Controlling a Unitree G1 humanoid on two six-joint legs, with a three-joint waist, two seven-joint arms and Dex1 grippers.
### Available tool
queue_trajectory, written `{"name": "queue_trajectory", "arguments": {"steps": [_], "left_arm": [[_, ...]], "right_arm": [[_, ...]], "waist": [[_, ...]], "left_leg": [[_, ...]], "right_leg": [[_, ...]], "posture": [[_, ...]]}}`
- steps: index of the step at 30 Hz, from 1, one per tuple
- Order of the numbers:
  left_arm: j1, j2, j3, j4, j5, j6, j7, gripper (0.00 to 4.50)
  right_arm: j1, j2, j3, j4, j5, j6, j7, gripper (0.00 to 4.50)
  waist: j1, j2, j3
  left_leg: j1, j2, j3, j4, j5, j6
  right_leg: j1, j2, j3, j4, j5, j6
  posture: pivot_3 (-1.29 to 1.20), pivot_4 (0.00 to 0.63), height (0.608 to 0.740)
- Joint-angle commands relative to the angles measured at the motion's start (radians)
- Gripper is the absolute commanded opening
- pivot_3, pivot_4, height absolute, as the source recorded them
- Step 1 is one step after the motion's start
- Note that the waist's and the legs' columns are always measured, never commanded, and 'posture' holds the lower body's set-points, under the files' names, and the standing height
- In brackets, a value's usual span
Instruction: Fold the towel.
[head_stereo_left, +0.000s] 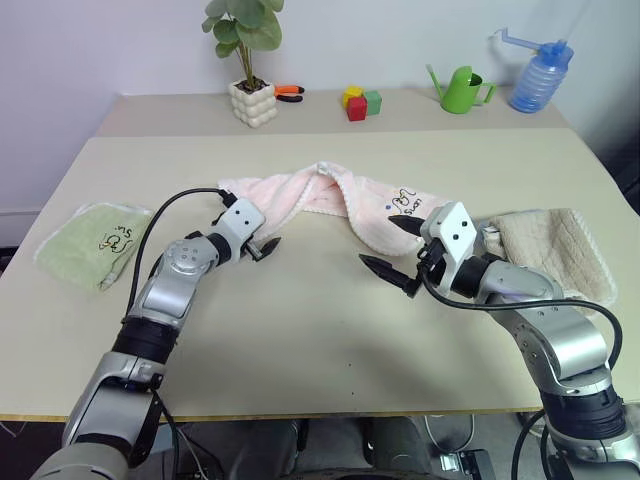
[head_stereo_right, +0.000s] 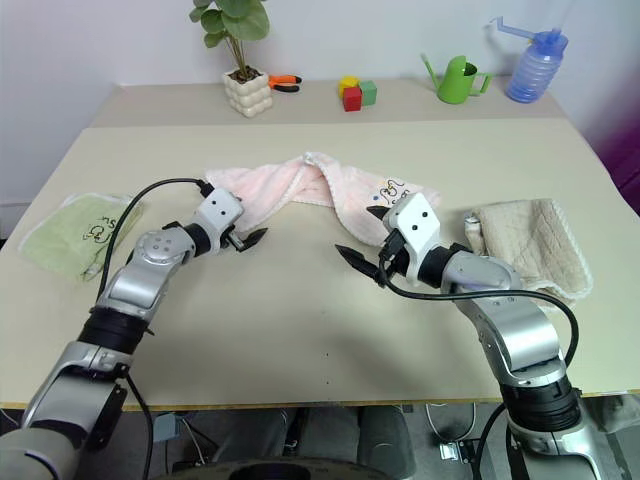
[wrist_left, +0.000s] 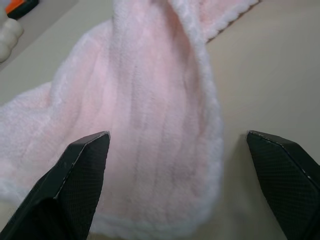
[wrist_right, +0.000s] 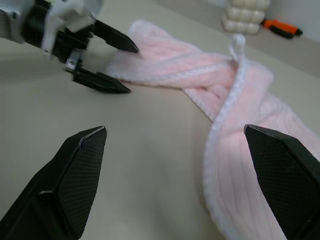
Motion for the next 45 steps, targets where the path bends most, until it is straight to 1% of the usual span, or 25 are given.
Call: {"name": "queue_trajectory", "arguments": {"steps": [1, 4, 5, 6, 7, 9, 12, 14, 17, 23, 26, 27, 29, 31, 34, 35, 36, 39, 41, 43, 45], "left_arm": [[-0.027, 0.014, 0.035, 0.094, 0.016, -0.041, 0.012, 2.66], [-0.031, 0.023, 0.055, 0.123, 0.002, -0.071, 0.001, 1.08], [-0.031, 0.025, 0.061, 0.125, 0.0, -0.077, -0.001, 0.66], [-0.031, 0.026, 0.064, 0.127, -0.001, -0.081, -0.003, 0.05], [-0.028, 0.03, 0.071, 0.125, -0.005, -0.088, -0.005, 0.05], [-0.003, 0.026, 0.12, 0.05, -0.059, -0.102, -0.02, 0.05], [0.04, 0.034, 0.174, -0.049, -0.115, -0.081, -0.04, 0.05], [0.074, 0.046, 0.197, -0.104, -0.129, -0.06, -0.047, 0.05], [0.13, 0.068, 0.221, -0.183, -0.136, -0.023, -0.048, 0.05], [0.191, 0.084, 0.246, -0.272, -0.144, 0.025, -0.04, 0.05], [0.204, 0.084, 0.256, -0.3, -0.149, 0.045, -0.033, 0.05], [0.207, 0.084, 0.258, -0.308, -0.15, 0.049, -0.032, 0.0], [0.211, 0.084, 0.263, -0.315, -0.151, 0.056, -0.032, 0.0], [0.214, 0.084, 0.267, -0.319, -0.149, 0.059, -0.034, 0.0], [0.215, 0.084, 0.272, -0.322, -0.149, 0.064, -0.036, 0.0], [0.216, 0.085, 0.273, -0.322, -0.149, 0.065, -0.037, 0.0], [0.215, 0.086, 0.274, -0.322, -0.147, 0.065, -0.038, 0.0], [0.209, 0.092, 0.283, -0.317, -0.146, 0.063, -0.037, 0.0], [0.185, 0.102, 0.289, -0.292, -0.14, 0.044, -0.035, 0.0], [0.133, 0.114, 0.292, -0.24, -0.126, 0.006, -0.026, 0.0], [0.035, 0.116, 0.31, -0.153, -0.125, -0.032, 0.008, 0.0]], "right_arm": [[-0.001, 0.007, -0.008, -0.054, 0.006, 0.004, -0.02, 4.5], [-0.003, 0.013, 0.005, -0.061, 0.002, 0.008, -0.034, 4.5], [-0.005, 0.012, 0.009, -0.058, -0.001, 0.006, -0.035, 4.5], [-0.007, 0.012, 0.012, -0.056, -0.003, 0.004, -0.036, 4.5], [-0.012, 0.008, 0.025, -0.05, -0.015, 0.006, -0.04, 4.5], [-0.058, -0.014, 0.094, 0.026, -0.127, -0.032, -0.067, 4.5], [-0.121, -0.003, 0.154, 0.114, -0.228, -0.058, -0.107, 4.5], [-0.144, -0.014, 0.199, 0.156, -0.286, -0.09, -0.098, 4.5], [-0.162, -0.06, 0.277, 0.25, -0.409, -0.176, -0.081, 4.5], [-0.163, -0.078, 0.305, 0.324, -0.494, -0.24, -0.055, 4.5], [-0.175, -0.078, 0.303, 0.376, -0.546, -0.247, -0.074, 4.5], [-0.178, -0.075, 0.302, 0.389, -0.558, -0.248, -0.08, 3.96], [-0.183, -0.07, 0.298, 0.402, -0.572, -0.254, -0.082, 3.31], [-0.188, -0.065, 0.292, 0.412, -0.582, -0.259, -0.084, 2.21], [-0.194, -0.064, 0.287, 0.422, -0.6, -0.274, -0.086, 0.74], [-0.197, -0.063, 0.284, 0.422, -0.603, -0.277, -0.085, 0.14], [-0.201, -0.063, 0.277, 0.416, -0.604, -0.28, -0.085, 0.02], [-0.224, -0.064, 0.253, 0.403, -0.609, -0.292, -0.087, 0.02], [-0.267, -0.074, 0.232, 0.417, -0.629, -0.317, -0.108, 0.02], [-0.326, -0.084, 0.208, 0.453, -0.645, -0.347, -0.13, 0.02], [-0.405, -0.094, 0.179, 0.509, -0.653, -0.386, -0.151, 0.02]], "waist": [[-0.002, 0.0, 0.0], [-0.004, 0.0, 0.0], [-0.004, 0.0, 0.0], [-0.003, 0.0, 0.0], [-0.003, 0.0, 0.0], [-0.006, 0.0, 0.0], [-0.005, 0.0, 0.0], [-0.003, 0.0, 0.0], [-0.003, 0.0, 0.0], [-0.002, 0.0, 0.0], [-0.002, 0.0, 0.0], [-0.002, 0.0, 0.0], [-0.002, 0.0, 0.0], [-0.002, 0.0, 0.0], [-0.001, 0.0, 0.0], [-0.002, 0.0, 0.0], [-0.002, 0.0, 0.0], [-0.004, 0.0, 0.0], [-0.005, 0.0, 0.0], [-0.003, 0.0, 0.0], [-0.001, -0.001, 0.001]], "left_leg": [[0.0, 0.0, 0.0, 0.0, 0.0, 0.0], [0.0, 0.0, 0.0, 0.0, 0.0, 0.0], [0.0, 0.0, 0.0, 0.0, 0.0, 0.0], [0.0, 0.0, 0.0, 0.0, 0.001, -0.001], [0.0, 0.0, 0.0, 0.0, 0.001, -0.002], [0.0, 0.0, 0.0, 0.0, 0.001, -0.001], [-0.001, 0.0, 0.001, 0.0, 0.002, -0.003], [-0.002, 0.0, 0.001, 0.0, 0.002, -0.004], [-0.002, 0.0, 0.001, 0.0, 0.003, -0.005], [-0.003, 0.0, 0.001, 0.001, 0.003, -0.005], [-0.003, 0.0, 0.001, 0.001, 0.003, -0.005], [-0.003, 0.0, 0.001, 0.001, 0.003, -0.005], [-0.003, 0.0, 0.001, 0.001, 0.003, -0.005], [-0.003, 0.0, 0.001, 0.001, 0.003, -0.005], [-0.003, 0.0, 0.001, 0.001, 0.003, -0.005], [-0.003, 0.0, 0.001, 0.001, 0.003, -0.005], [-0.003, 0.0, 0.001, 0.001, 0.003, -0.005], [-0.003, 0.0, 0.001, 0.001, 0.003, -0.005], [-0.003, 0.0, 0.001, 0.001, 0.003, -0.005], [-0.003, 0.0, 0.001, 0.001, 0.003, -0.006], [-0.003, 0.0, 0.001, 0.001, 0.003, -0.006]], "right_leg": [[0.0, 0.0, 0.0, 0.0, 0.0, 0.0], [-0.001, 0.0, 0.0, 0.0, 0.0, 0.0], [-0.001, 0.0, 0.0, 0.0, 0.0, 0.0], [-0.001, 0.0, 0.0, 0.0, 0.0, 0.0], [-0.001, 0.0, 0.0, 0.0, 0.0, 0.0], [-0.001, 0.0, 0.0, 0.0, 0.0, 0.0], [-0.002, 0.0, 0.0, 0.001, 0.0, 0.0], [-0.003, 0.0, 0.001, 0.001, 0.0, 0.0], [-0.003, 0.0, 0.001, 0.0, 0.0, 0.0], [-0.003, 0.0, 0.001, 0.001, 0.0, 0.0], [-0.003, 0.0, 0.001, 0.001, 0.0, 0.0], [-0.003, 0.0, 0.001, 0.001, 0.0, 0.0], [-0.003, 0.0, 0.001, 0.001, 0.0, 0.0], [-0.003, 0.0, 0.001, 0.001, 0.0, 0.0], [-0.003, 0.0, 0.001, 0.001, 0.0, 0.0], [-0.003, 0.0, 0.001, 0.001, 0.0, 0.0], [-0.003, 0.0, 0.001, 0.001, 0.0, 0.0], [-0.003, 0.0, 0.001, 0.001, 0.0, 0.0], [-0.004, 0.0, 0.001, 0.001, 0.0, 0.0], [-0.004, 0.0, 0.001, 0.001, 0.0, 0.0], [-0.004, 0.0, 0.001, 0.001, 0.0, 0.0]], "posture": [[0.0, 0.15, 0.733], [0.0, 0.15, 0.733], [0.0, 0.15, 0.733], [0.0, 0.15, 0.733], [0.0, 0.15, 0.733], [0.0, 0.15, 0.733], [0.0, 0.15, 0.733], [0.0, 0.15, 0.733], [0.0, 0.15, 0.733], [0.0, 0.15, 0.733], [0.0, 0.15, 0.733], [0.0, 0.15, 0.733], [0.0, 0.15, 0.733], [0.0, 0.15, 0.733], [0.0, 0.15, 0.733], [0.0, 0.15, 0.733], [0.0, 0.15, 0.733], [0.0, 0.15, 0.733], [0.0, 0.15, 0.733], [0.0, 0.15, 0.733], [0.0, 0.15, 0.733]]}}
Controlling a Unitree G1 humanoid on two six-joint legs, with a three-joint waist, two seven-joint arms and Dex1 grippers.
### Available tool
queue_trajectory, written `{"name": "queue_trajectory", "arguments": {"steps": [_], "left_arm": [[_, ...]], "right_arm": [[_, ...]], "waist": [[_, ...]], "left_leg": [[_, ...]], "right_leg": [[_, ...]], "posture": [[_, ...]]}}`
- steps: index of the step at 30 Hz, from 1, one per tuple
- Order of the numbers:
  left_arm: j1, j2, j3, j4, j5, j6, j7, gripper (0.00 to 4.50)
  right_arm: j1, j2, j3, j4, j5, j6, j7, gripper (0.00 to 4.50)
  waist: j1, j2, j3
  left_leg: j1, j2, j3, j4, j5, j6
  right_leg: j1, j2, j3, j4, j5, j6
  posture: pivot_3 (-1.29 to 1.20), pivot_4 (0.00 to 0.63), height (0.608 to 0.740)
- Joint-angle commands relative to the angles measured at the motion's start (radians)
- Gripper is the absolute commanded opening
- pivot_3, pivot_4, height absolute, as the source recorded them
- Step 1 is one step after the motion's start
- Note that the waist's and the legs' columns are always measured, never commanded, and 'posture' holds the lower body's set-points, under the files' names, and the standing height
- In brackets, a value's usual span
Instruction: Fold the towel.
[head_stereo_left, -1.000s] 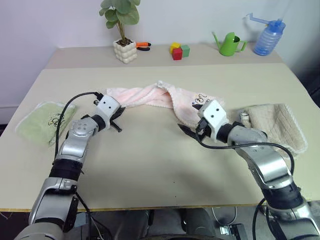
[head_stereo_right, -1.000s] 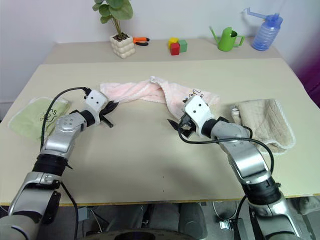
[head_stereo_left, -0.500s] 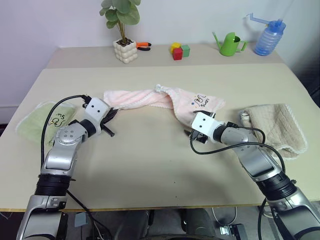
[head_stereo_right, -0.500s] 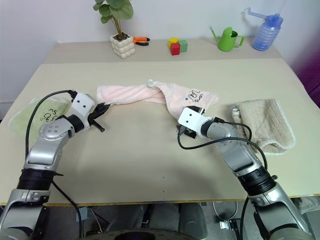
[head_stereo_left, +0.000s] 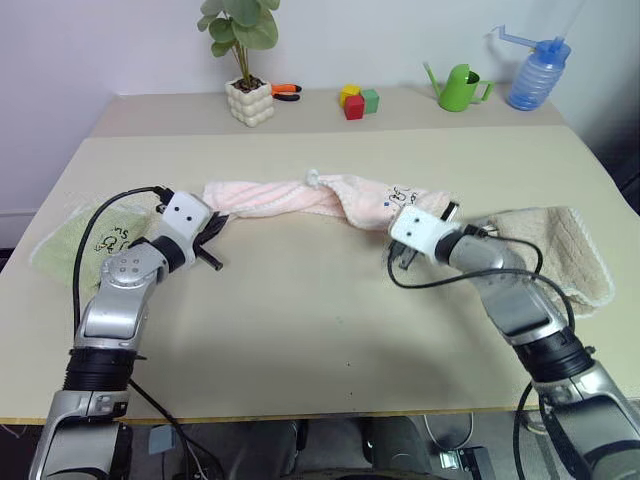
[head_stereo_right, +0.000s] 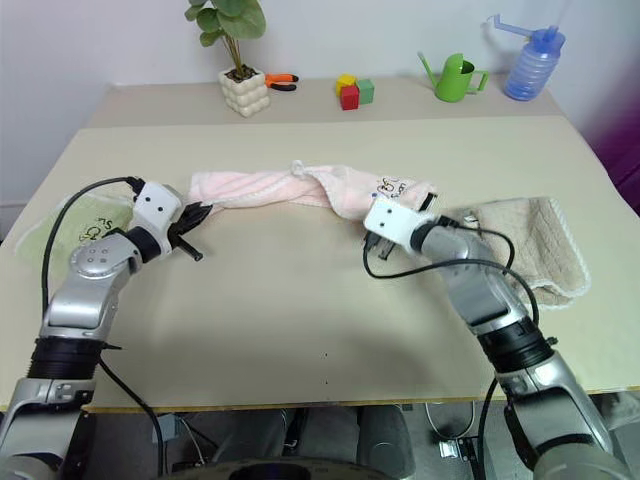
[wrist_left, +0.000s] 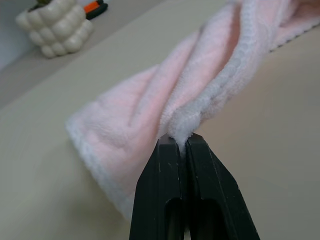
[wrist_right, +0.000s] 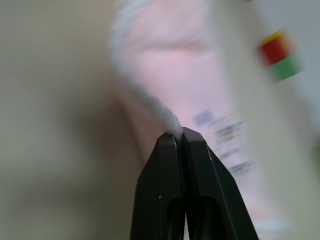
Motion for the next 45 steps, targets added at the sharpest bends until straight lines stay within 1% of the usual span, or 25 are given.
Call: {"name": "queue_trajectory", "arguments": {"steps": [1, 4, 5, 7, 9, 11, 12, 14, 17, 18, 20, 24, 26, 27, 30, 31, 34, 38, 39, 42, 45], "left_arm": [[-0.165, 0.02, 0.072, 0.114, 0.001, -0.09, 0.065, 0.0], [-0.38, 0.024, 0.124, 0.31, 0.041, -0.242, 0.24, 0.0], [-0.455, 0.031, 0.151, 0.367, 0.026, -0.27, 0.271, 0.0], [-0.553, 0.052, 0.186, 0.449, 0.007, -0.32, 0.297, 0.0], [-0.601, 0.078, 0.201, 0.501, 0.005, -0.365, 0.3, 0.0], [-0.583, 0.108, 0.211, 0.502, -0.021, -0.358, 0.238, 0.0], [-0.551, 0.122, 0.215, 0.481, -0.043, -0.343, 0.195, 0.0], [-0.438, 0.154, 0.222, 0.392, -0.071, -0.314, 0.122, 0.0], [-0.268, 0.188, 0.25, 0.242, -0.14, -0.209, 0.041, 0.0], [-0.175, 0.205, 0.261, 0.167, -0.164, -0.179, -0.005, 0.0], [-0.042, 0.232, 0.279, 0.054, -0.197, -0.135, -0.063, 0.0], [0.372, 0.301, 0.432, -0.267, -0.394, 0.125, -0.244, 0.0], [0.506, 0.33, 0.485, -0.36, -0.445, 0.204, -0.304, 0.0], [0.568, 0.344, 0.507, -0.396, -0.461, 0.234, -0.335, 0.0], [0.669, 0.369, 0.535, -0.448, -0.467, 0.284, -0.376, 0.0], [0.676, 0.375, 0.527, -0.449, -0.459, 0.294, -0.376, 0.0], [0.67, 0.38, 0.5, -0.445, -0.444, 0.306, -0.372, 0.0], [0.607, 0.372, 0.445, -0.421, -0.42, 0.297, -0.352, 0.0], [0.578, 0.367, 0.413, -0.4, -0.397, 0.279, -0.343, 0.0], [0.429, 0.342, 0.286, -0.283, -0.299, 0.202, -0.299, 0.0], [0.287, 0.309, 0.182, -0.143, -0.221, 0.14, -0.28, 0.0]], "right_arm": [[-0.136, -0.024, -0.076, 0.064, -0.023, -0.082, -0.048, 0.02], [-0.282, -0.049, -0.106, 0.174, -0.04, -0.172, -0.088, 0.02], [-0.338, -0.059, -0.12, 0.212, -0.041, -0.204, -0.104, 0.02], [-0.419, -0.074, -0.144, 0.266, -0.038, -0.256, -0.125, 0.02], [-0.467, -0.084, -0.166, 0.294, -0.027, -0.293, -0.133, 0.02], [-0.478, -0.094, -0.193, 0.285, 0.005, -0.305, -0.104, 0.02], [-0.465, -0.101, -0.204, 0.269, 0.028, -0.31, -0.076, 0.02], [-0.405, -0.104, -0.238, 0.207, 0.116, -0.302, 0.006, 0.02], [-0.312, -0.114, -0.274, 0.111, 0.208, -0.253, 0.098, 0.02], [-0.255, -0.129, -0.284, 0.056, 0.264, -0.216, 0.16, 0.02], [-0.168, -0.153, -0.299, -0.035, 0.349, -0.16, 0.252, 0.02], [0.124, -0.309, -0.386, -0.27, 0.577, 0.096, 0.481, 0.02], [0.215, -0.377, -0.421, -0.326, 0.639, 0.18, 0.543, 0.02], [0.256, -0.407, -0.434, -0.344, 0.66, 0.207, 0.57, 0.02], [0.305, -0.444, -0.449, -0.364, 0.696, 0.246, 0.601, 0.02], [0.3, -0.438, -0.441, -0.361, 0.702, 0.248, 0.599, 0.02], [0.277, -0.419, -0.409, -0.351, 0.695, 0.245, 0.588, 0.02], [0.231, -0.392, -0.354, -0.32, 0.664, 0.224, 0.572, 0.02], [0.215, -0.378, -0.328, -0.299, 0.641, 0.208, 0.566, 0.02], [0.147, -0.329, -0.225, -0.183, 0.518, 0.117, 0.53, 0.02], [0.088, -0.272, -0.171, -0.072, 0.452, 0.062, 0.504, 0.02]], "waist": [[0.003, -0.001, 0.001], [0.001, -0.003, 0.002], [0.0, -0.004, 0.002], [-0.003, -0.004, 0.002], [-0.014, -0.003, 0.002], [-0.027, -0.003, 0.002], [-0.031, -0.003, 0.002], [-0.039, -0.002, 0.001], [-0.048, -0.002, 0.002], [-0.049, -0.002, 0.002], [-0.05, -0.002, 0.002], [-0.046, 0.0, 0.004], [-0.037, 0.002, 0.005], [-0.031, 0.003, 0.005], [-0.016, 0.004, 0.006], [-0.011, 0.005, 0.006], [0.002, 0.007, 0.007], [0.002, 0.006, 0.007], [0.002, 0.006, 0.007], [0.002, 0.006, 0.007], [0.001, 0.006, 0.007]], "left_leg": [[0.0, 0.0, 0.0, 0.0, 0.0, 0.0], [-0.002, 0.0, -0.001, 0.001, 0.001, -0.001], [-0.003, -0.001, 0.0, 0.002, 0.001, -0.001], [-0.005, -0.001, 0.0, 0.002, 0.001, -0.001], [-0.005, -0.001, 0.0, 0.0, 0.001, -0.001], [-0.004, -0.001, 0.0, -0.002, 0.0, 0.0], [-0.004, -0.001, 0.0, -0.003, 0.0, 0.001], [-0.004, -0.001, 0.0, -0.003, 0.0, 0.001], [-0.004, -0.001, -0.001, -0.002, 0.0, 0.001], [-0.004, -0.001, -0.001, -0.001, 0.0, 0.001], [-0.004, 0.0, -0.001, 0.0, -0.001, 0.001], [-0.003, 0.0, 0.0, -0.001, -0.002, 0.003], [-0.004, 0.0, 0.0, -0.001, -0.003, 0.005], [-0.002, 0.0, 0.001, 0.0, -0.005, 0.009], [0.0, 0.001, 0.002, 0.0, -0.005, 0.009], [0.002, 0.002, 0.002, 0.0, -0.005, 0.009], [0.01, 0.005, 0.005, 0.0, -0.006, 0.008], [0.01, 0.004, 0.006, -0.001, -0.007, 0.011], [0.01, 0.004, 0.006, -0.001, -0.008, 0.012], [0.011, 0.004, 0.007, -0.001, -0.008, 0.012], [0.011, 0.004, 0.007, -0.001, -0.008, 0.011]], "right_leg": [[0.0, 0.0, 0.0, 0.0, 0.0, 0.0], [-0.001, 0.0, 0.0, -0.001, 0.001, 0.001], [-0.001, 0.0, 0.0, -0.001, 0.001, 0.001], [-0.003, 0.0, 0.0, -0.002, 0.002, 0.001], [-0.004, 0.0, 0.0, -0.004, 0.002, 0.001], [-0.004, -0.001, 0.0, -0.005, 0.001, 0.001], [-0.004, -0.001, 0.0, -0.005, 0.002, 0.001], [-0.004, -0.001, 0.0, -0.005, 0.002, 0.002], [-0.004, 0.0, 0.001, -0.005, 0.002, 0.002], [-0.004, 0.0, 0.001, -0.004, 0.002, 0.002], [-0.004, 0.0, 0.002, -0.003, 0.002, 0.001], [-0.004, 0.0, 0.004, -0.004, 0.001, 0.001], [-0.003, 0.0, 0.004, -0.006, 0.001, 0.001], [-0.002, 0.0, 0.004, -0.005, 0.001, 0.001], [0.0, 0.0, 0.004, -0.005, 0.001, 0.0], [0.003, 0.0, 0.004, -0.005, 0.0, -0.003], [0.012, 0.0, 0.004, -0.008, -0.001, -0.003], [0.013, 0.001, 0.004, -0.012, 0.0, -0.003], [0.012, 0.001, 0.004, -0.012, 0.001, 0.0], [0.012, 0.001, 0.004, -0.013, 0.002, 0.001], [0.012, 0.001, 0.004, -0.012, 0.002, 0.001]], "posture": [[0.0, 0.15, 0.733], [0.0, 0.15, 0.733], [0.0, 0.15, 0.733], [0.0, 0.15, 0.733], [0.0, 0.15, 0.733], [0.0, 0.15, 0.733], [0.0, 0.15, 0.733], [0.0, 0.15, 0.733], [0.0, 0.15, 0.733], [0.0, 0.15, 0.733], [0.0, 0.15, 0.733], [0.0, 0.15, 0.733], [0.0, 0.15, 0.733], [0.0, 0.15, 0.733], [0.0, 0.15, 0.733], [0.0, 0.15, 0.733], [0.0, 0.15, 0.733], [0.0, 0.15, 0.733], [0.0, 0.15, 0.733], [0.0, 0.15, 0.733], [0.0, 0.15, 0.733]]}}
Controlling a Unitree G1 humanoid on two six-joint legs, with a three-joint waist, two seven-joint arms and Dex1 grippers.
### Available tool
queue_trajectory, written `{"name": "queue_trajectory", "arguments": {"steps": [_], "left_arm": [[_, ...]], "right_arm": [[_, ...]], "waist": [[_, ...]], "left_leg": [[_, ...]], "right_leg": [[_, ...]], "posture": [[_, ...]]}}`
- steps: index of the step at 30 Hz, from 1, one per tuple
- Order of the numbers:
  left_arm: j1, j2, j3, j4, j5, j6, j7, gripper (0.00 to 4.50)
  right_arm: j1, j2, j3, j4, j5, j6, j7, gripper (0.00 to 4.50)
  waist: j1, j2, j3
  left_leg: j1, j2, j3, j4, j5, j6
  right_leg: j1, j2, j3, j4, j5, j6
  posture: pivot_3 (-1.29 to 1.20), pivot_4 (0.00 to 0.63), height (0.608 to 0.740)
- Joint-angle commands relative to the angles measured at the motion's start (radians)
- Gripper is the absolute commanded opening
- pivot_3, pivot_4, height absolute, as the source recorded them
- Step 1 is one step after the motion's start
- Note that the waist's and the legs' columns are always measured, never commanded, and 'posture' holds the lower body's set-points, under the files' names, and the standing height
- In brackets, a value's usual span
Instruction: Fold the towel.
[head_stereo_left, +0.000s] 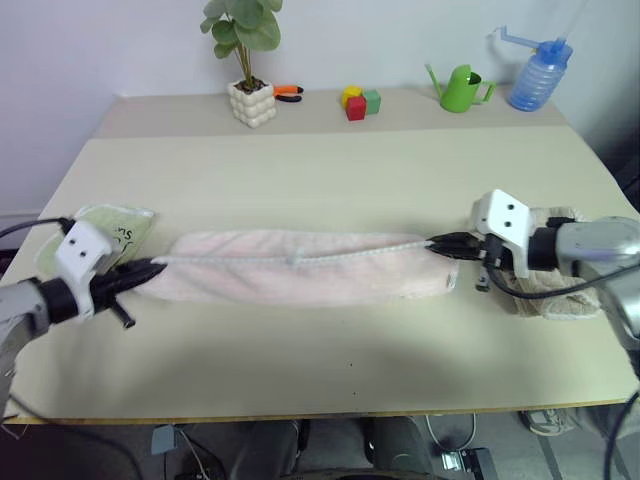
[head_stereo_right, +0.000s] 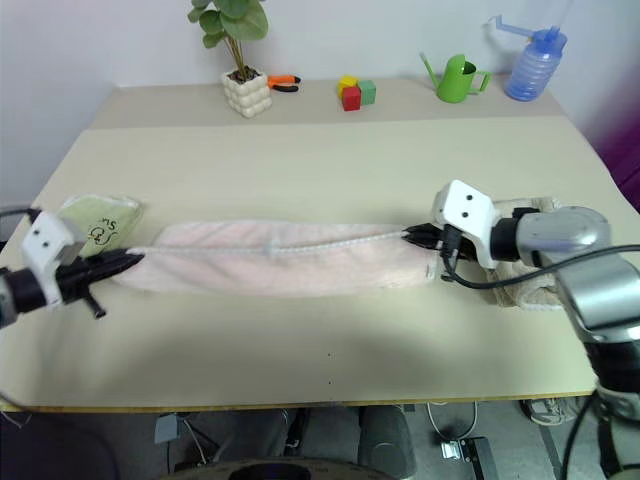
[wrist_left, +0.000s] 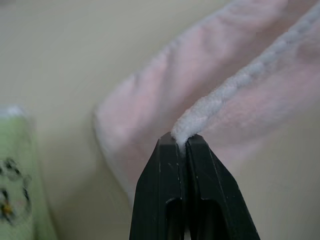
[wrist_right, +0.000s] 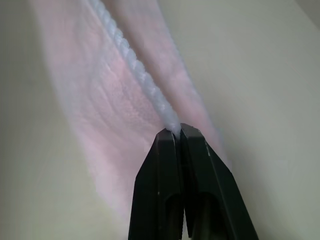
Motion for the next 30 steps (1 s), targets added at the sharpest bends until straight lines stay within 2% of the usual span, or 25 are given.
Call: {"name": "queue_trajectory", "arguments": {"steps": [1, 7, 11, 20, 30], "left_arm": [[-0.128, -0.025, -0.103, 0.149, 0.107, -0.096, 0.027, 0.0], [-0.351, -0.113, -0.218, 0.423, 0.214, -0.226, 0.054, 0.0], [-0.426, -0.152, -0.24, 0.537, 0.244, -0.28, 0.068, 0.0], [-0.445, -0.178, -0.222, 0.667, 0.284, -0.358, 0.16, 0.0], [-0.431, -0.19, -0.209, 0.683, 0.259, -0.365, 0.187, 0.0]], "right_arm": [[-0.066, 0.044, 0.047, 0.113, -0.093, -0.098, -0.031, 0.02], [-0.127, 0.126, 0.081, 0.282, -0.168, -0.196, -0.066, 0.02], [-0.129, 0.156, 0.077, 0.314, -0.179, -0.218, -0.071, 0.02], [-0.115, 0.179, 0.061, 0.327, -0.214, -0.237, -0.122, 0.02], [-0.123, 0.204, 0.061, 0.378, -0.24, -0.261, -0.172, 0.02]], "waist": [[-0.001, 0.0, 0.0], [-0.002, 0.0, 0.0], [-0.004, 0.0, 0.0], [-0.005, 0.0, 0.0], [-0.006, 0.0, 0.0]], "left_leg": [[0.0, 0.0, 0.0, 0.0, 0.0, 0.0], [-0.001, 0.0, 0.0, -0.001, 0.003, -0.006], [-0.001, 0.0, 0.0, 0.0, 0.003, -0.006], [-0.001, 0.0, 0.0, 0.0, 0.003, -0.006], [-0.001, 0.0, 0.0, 0.0, 0.003, -0.006]], "right_leg": [[0.0, 0.0, 0.0, 0.0, 0.0, 0.0], [-0.002, 0.001, 0.0, 0.0, 0.001, 0.002], [-0.002, 0.001, 0.001, 0.0, 0.001, 0.002], [-0.003, 0.002, 0.001, 0.001, 0.001, 0.002], [-0.003, 0.002, 0.001, 0.001, 0.001, 0.002]], "posture": [[0.0, 0.15, 0.733], [0.0, 0.15, 0.733], [0.0, 0.15, 0.733], [0.0, 0.15, 0.733], [0.0, 0.15, 0.733]]}}
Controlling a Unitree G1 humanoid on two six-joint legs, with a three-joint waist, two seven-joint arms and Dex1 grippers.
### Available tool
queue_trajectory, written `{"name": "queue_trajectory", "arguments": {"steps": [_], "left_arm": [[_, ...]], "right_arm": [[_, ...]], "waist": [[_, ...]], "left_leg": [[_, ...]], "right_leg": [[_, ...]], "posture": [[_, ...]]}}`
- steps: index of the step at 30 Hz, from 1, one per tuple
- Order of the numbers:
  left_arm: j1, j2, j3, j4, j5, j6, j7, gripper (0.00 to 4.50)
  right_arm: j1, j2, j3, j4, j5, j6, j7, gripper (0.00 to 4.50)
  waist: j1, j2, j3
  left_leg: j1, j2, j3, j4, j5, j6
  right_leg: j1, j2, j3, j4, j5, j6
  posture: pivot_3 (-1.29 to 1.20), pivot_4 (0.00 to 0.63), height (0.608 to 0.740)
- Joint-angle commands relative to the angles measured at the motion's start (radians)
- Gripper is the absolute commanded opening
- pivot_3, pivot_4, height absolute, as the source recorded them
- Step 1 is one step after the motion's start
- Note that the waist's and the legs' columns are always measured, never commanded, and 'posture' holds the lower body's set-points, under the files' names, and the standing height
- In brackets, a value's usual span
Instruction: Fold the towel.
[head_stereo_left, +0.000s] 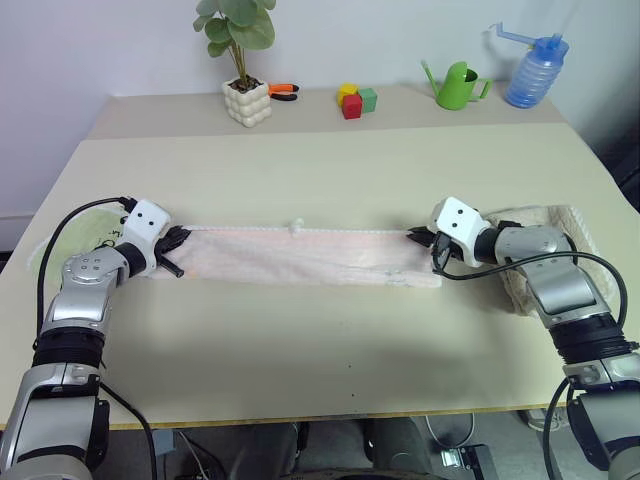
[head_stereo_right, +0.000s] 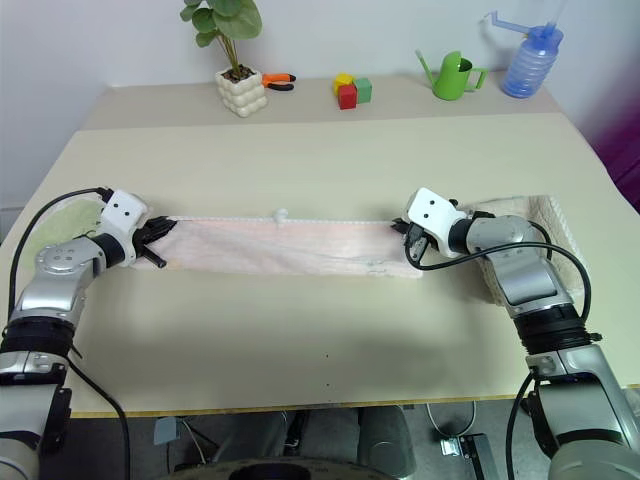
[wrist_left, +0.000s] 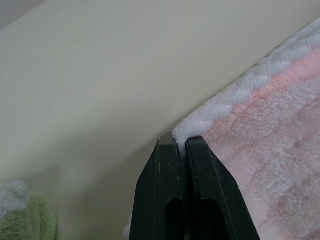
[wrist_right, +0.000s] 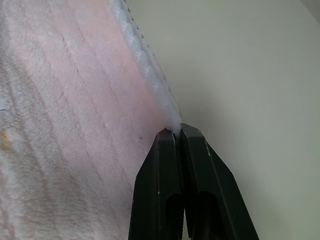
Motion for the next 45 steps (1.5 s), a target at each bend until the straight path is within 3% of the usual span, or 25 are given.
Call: {"name": "queue_trajectory", "arguments": {"steps": [1, 3, 6, 9, 14, 16, 23, 27, 31, 40, 45], "left_arm": [[0.009, 0.007, 0.06, -0.016, -0.046, 0.029, -0.013, 0.29], [0.013, 0.004, 0.078, -0.041, -0.066, 0.049, -0.006, 0.85], [0.02, -0.004, 0.113, -0.093, -0.096, 0.072, 0.01, 2.29], [0.039, -0.011, 0.153, -0.158, -0.134, 0.111, 0.023, 2.32], [0.113, -0.059, 0.31, -0.381, -0.304, 0.255, 0.088, 2.32], [0.141, -0.07, 0.325, -0.463, -0.344, 0.299, 0.09, 2.32], [0.219, -0.089, 0.108, -0.799, -0.406, 0.399, -0.055, 2.32], [0.206, -0.095, -0.042, -0.867, -0.365, 0.413, -0.117, 2.32], [0.186, -0.125, -0.105, -0.888, -0.399, 0.439, -0.157, 2.32], [0.154, -0.149, -0.127, -0.835, -0.347, 0.403, -0.171, 2.32], [0.169, -0.147, -0.107, -0.839, -0.335, 0.392, -0.16, 2.32]], "right_arm": [[-0.016, 0.002, -0.037, 0.01, -0.007, -0.002, -0.025, 0.27], [-0.016, 0.0, -0.049, -0.012, 0.0, 0.02, -0.027, 0.79], [0.001, -0.007, -0.088, -0.081, 0.02, 0.062, -0.047, 2.25], [0.029, -0.013, -0.135, -0.169, 0.05, 0.118, -0.054, 3.7], [0.181, 0.025, -0.348, -0.51, 0.279, 0.45, -0.116, 3.7], [0.223, 0.076, -0.439, -0.625, 0.419, 0.617, -0.168, 4.47], [0.398, 0.308, -0.64, -0.875, 0.764, 1.014, -0.433, 4.47], [0.51, 0.407, -0.669, -0.948, 0.826, 1.093, -0.565, 4.47], [0.591, 0.532, -0.728, -0.975, 0.952, 1.14, -0.701, 4.47], [0.481, 0.712, -0.754, -0.804, 1.015, 1.099, -1.04, 4.47], [0.388, 0.747, -0.782, -0.673, 1.048, 1.045, -1.176, 4.47]], "waist": [[0.0, 0.0, 0.0], [-0.001, 0.0, 0.0], [0.0, 0.0, 0.0], [0.001, 0.0, 0.0], [0.004, 0.0, 0.0], [0.005, 0.0, 0.0], [0.012, 0.0, -0.001], [0.008, 0.001, -0.001], [0.001, 0.001, -0.001], [0.003, 0.002, -0.001], [0.002, 0.002, -0.002]], "left_leg": [[0.0, 0.0, 0.0, 0.0, 0.0, 0.0], [0.0, 0.0, 0.0, 0.0, 0.0, 0.0], [0.0, 0.0, 0.0, 0.0, 0.0, 0.0], [-0.001, 0.0, 0.0, 0.0, 0.0, 0.0], [-0.003, 0.0, -0.002, 0.001, 0.0, 0.0], [-0.004, 0.0, -0.002, 0.001, 0.0, 0.0], [-0.003, 0.0, -0.003, 0.001, -0.003, 0.005], [-0.003, -0.001, -0.003, 0.001, -0.004, 0.006], [-0.001, 0.0, -0.002, -0.001, -0.003, 0.006], [0.003, 0.001, 0.0, -0.004, -0.003, 0.005], [0.004, 0.001, 0.0, -0.005, -0.003, 0.005]], "right_leg": [[0.0, 0.0, 0.0, 0.0, 0.0, 0.0], [0.0, 0.0, 0.0, 0.0, 0.0, 0.0], [0.0, 0.0, 0.0, 0.0, 0.0, 0.0], [-0.001, 0.0, 0.0, 0.0, 0.0, 0.0], [-0.002, 0.0, 0.0, 0.0, 0.0, 0.0], [-0.002, 0.0, 0.0, 0.0, 0.0, 0.0], [0.0, 0.0, 0.0, 0.0, 0.001, 0.0], [0.0, 0.0, 0.0, 0.0, 0.001, 0.0], [0.0, 0.001, 0.001, 0.0, 0.0, 0.0], [0.0, 0.001, 0.003, 0.0, 0.0, 0.0], [0.001, 0.002, 0.003, 0.0, 0.001, -0.001]], "posture": [[0.0, 0.15, 0.733], [0.0, 0.15, 0.733], [0.0, 0.15, 0.733], [0.0, 0.15, 0.733], [0.0, 0.15, 0.733], [0.0, 0.15, 0.733], [0.0, 0.15, 0.733], [0.0, 0.15, 0.733], [0.0, 0.15, 0.733], [0.0, 0.15, 0.733], [0.0, 0.15, 0.733]]}}
